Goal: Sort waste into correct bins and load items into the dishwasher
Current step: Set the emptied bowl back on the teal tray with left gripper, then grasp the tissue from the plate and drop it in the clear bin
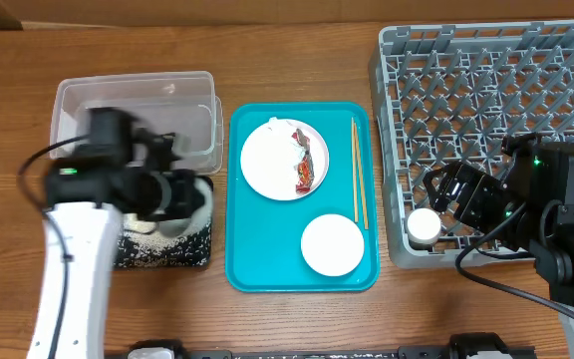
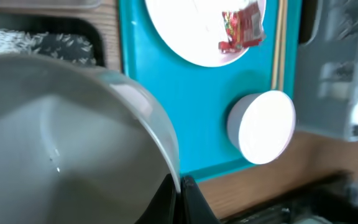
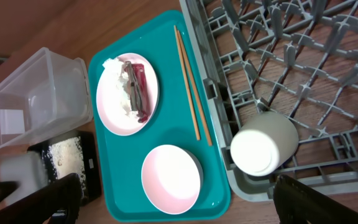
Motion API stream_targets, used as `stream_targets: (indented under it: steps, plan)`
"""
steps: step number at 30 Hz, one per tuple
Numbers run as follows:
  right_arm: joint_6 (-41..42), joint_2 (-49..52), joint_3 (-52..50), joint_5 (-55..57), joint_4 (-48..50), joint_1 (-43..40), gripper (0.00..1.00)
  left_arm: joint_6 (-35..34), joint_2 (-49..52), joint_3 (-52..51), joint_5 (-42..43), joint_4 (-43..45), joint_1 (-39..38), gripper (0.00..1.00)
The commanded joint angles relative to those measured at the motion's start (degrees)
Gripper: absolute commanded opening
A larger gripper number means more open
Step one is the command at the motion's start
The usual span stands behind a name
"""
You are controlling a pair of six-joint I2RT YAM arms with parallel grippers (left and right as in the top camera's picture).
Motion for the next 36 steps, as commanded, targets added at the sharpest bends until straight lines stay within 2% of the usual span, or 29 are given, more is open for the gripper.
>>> stream_targets:
  steps: [1,7,12,13,15,16,19,22,27,29,33,36]
  plan:
    - [-0.13,-0.09,0.28,-0.28,0.37,0.13,1.0,-11.34,1.38,-4.39,-11.19,4.39,-10.36,0.04]
    - [-0.13,-0.09,0.28,-0.28,0.15,0.13,1.0,-21.16,7.08,-8.02,-21.81,12.11,-26.95,0.04]
    - [-0.13,-0.09,0.28,-0.28,0.2,0.13,1.0,-23.34,11.02,-8.0,-24.04,15.78,-32.89,0.04]
    - [-0.13,-0.09,0.28,-0.28,0.17,0.13,1.0,-23.89,11.47,-8.0,-24.28,15.93,-33.16,0.1]
    - [-0.13,-0.09,0.28,-0.28,0.15,0.13,1.0,-23.85,11.69,-8.0,-24.26,16.09,-33.33,0.34]
    - [-0.13,-0.09,0.28,-0.28,0.17,0.13,1.0,-23.63,11.67,-7.91,-24.39,16.06,-33.33,0.4]
    - [-0.13,-0.09,0.28,-0.26,0.17,0.13,1.0,-21.18,11.67,-6.71,-26.16,16.04,-33.18,0.47]
    - [-0.13,-0.07,0.28,-0.26,0.2,0.13,1.0,-20.83,11.67,-4.28,-31.61,16.85,-33.0,0.56]
    - [-0.13,0.24,0.28,-0.26,0.2,0.13,1.0,-10.36,12.07,-2.8,-35.47,29.66,-31.36,0.7]
    - [-0.13,0.44,0.28,-0.26,0.17,0.13,1.0,-8.96,13.4,-2.78,-35.43,34.51,-29.77,0.73]
    - [-0.13,1.07,0.26,-0.28,0.15,0.13,1.0,-9.01,20.59,-0.13,-28.81,38.8,-24.15,0.78]
    - [-0.13,1.66,0.24,-0.28,0.17,0.13,1.0,-8.26,27.21,3.43,-23.78,38.99,-21.27,0.86]
